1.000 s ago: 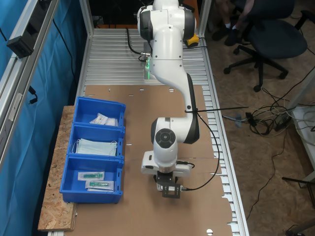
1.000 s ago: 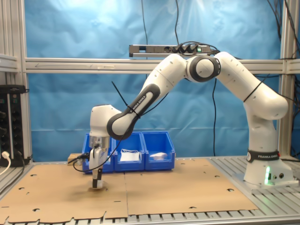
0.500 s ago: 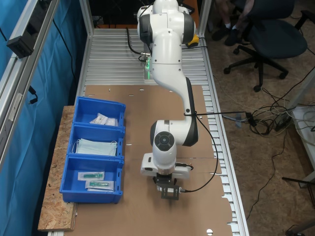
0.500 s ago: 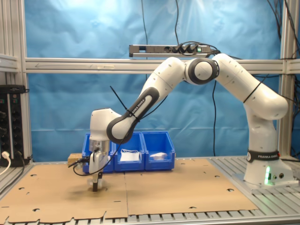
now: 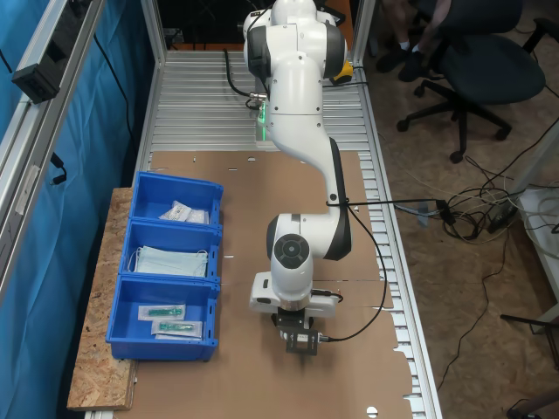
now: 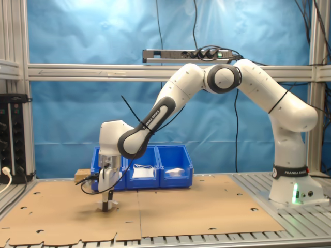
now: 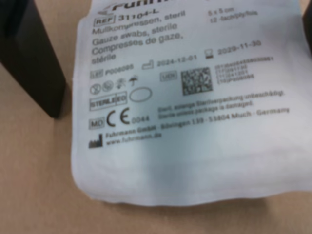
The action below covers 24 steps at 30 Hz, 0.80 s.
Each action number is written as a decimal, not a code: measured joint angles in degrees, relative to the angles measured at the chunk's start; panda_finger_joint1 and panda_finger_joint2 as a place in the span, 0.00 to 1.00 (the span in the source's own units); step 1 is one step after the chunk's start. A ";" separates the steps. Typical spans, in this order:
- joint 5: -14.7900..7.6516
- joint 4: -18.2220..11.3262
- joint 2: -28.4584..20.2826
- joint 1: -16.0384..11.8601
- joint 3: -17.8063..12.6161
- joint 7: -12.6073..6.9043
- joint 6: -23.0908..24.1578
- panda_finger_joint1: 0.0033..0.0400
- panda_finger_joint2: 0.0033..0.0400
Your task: Pick and place sorting task of medical equipment.
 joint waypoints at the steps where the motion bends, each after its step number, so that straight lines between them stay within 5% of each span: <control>1: 0.00 0.00 0.00 0.00 0.00 0.00 0.01 1.00 1.00; 24: 0.00 0.58 0.00 0.00 0.00 0.00 0.06 1.00 1.00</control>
